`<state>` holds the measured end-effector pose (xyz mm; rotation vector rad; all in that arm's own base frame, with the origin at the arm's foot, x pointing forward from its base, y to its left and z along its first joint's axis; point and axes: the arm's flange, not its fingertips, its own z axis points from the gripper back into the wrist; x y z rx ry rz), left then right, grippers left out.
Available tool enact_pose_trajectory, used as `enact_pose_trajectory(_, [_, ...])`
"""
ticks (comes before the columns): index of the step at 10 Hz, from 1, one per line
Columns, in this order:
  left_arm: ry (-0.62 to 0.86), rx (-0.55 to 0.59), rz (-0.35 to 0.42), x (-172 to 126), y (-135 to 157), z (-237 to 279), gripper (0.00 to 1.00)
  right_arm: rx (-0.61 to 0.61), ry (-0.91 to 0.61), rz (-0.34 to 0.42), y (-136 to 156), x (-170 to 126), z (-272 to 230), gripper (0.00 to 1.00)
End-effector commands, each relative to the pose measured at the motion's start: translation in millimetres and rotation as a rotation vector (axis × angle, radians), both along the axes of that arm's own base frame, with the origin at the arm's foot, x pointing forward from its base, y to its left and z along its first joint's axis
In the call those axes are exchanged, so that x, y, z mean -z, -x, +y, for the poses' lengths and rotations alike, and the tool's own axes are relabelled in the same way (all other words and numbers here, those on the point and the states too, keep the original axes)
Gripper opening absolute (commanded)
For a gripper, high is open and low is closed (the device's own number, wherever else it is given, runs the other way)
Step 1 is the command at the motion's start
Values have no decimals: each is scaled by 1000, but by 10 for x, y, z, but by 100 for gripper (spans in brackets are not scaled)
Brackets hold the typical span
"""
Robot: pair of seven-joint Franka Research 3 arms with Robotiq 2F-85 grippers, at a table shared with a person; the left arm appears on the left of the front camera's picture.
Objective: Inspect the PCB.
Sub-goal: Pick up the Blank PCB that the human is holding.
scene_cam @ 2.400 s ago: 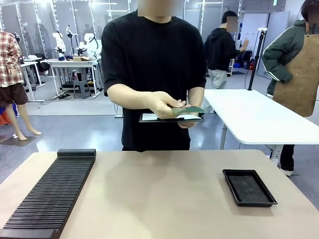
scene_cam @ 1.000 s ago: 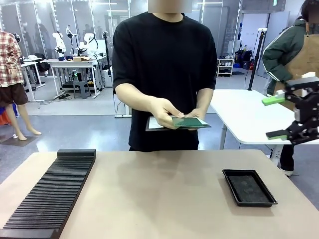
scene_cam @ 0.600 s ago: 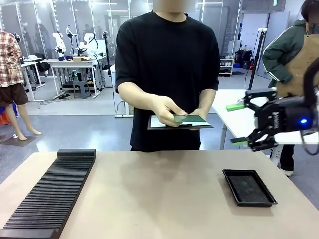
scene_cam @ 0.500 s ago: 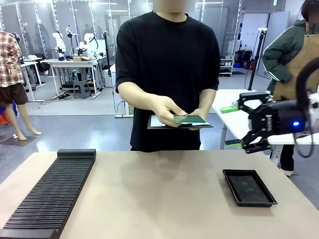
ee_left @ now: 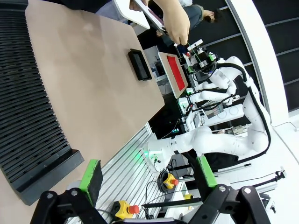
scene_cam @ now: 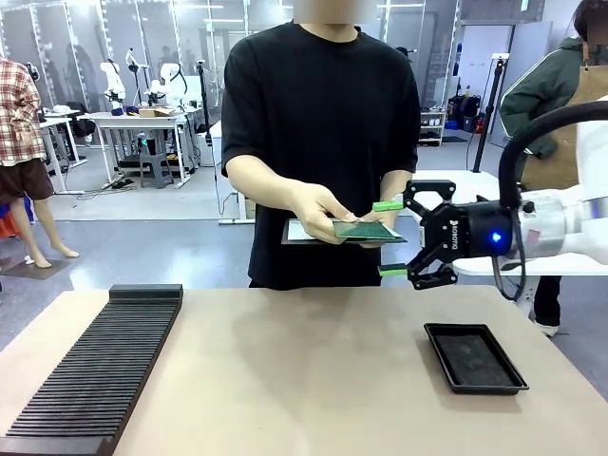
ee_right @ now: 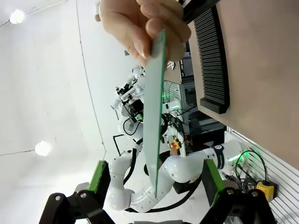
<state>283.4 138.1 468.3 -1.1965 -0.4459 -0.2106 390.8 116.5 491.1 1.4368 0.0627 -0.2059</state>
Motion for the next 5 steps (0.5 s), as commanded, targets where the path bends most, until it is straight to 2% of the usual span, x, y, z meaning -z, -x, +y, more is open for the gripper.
enact_pose_trajectory(1, [-7, 3, 15, -47, -15, 10, 100, -3, -11, -6, -163, -13, 175, 100])
enact_pose_trajectory(4, [-7, 3, 15, -47, -15, 10, 100, -14, -45, -8, -241, -9, 305, 100])
enact_pose_trajectory(5, [-7, 3, 15, -47, -15, 10, 100, -19, -46, -12, -247, 3, 330, 77])
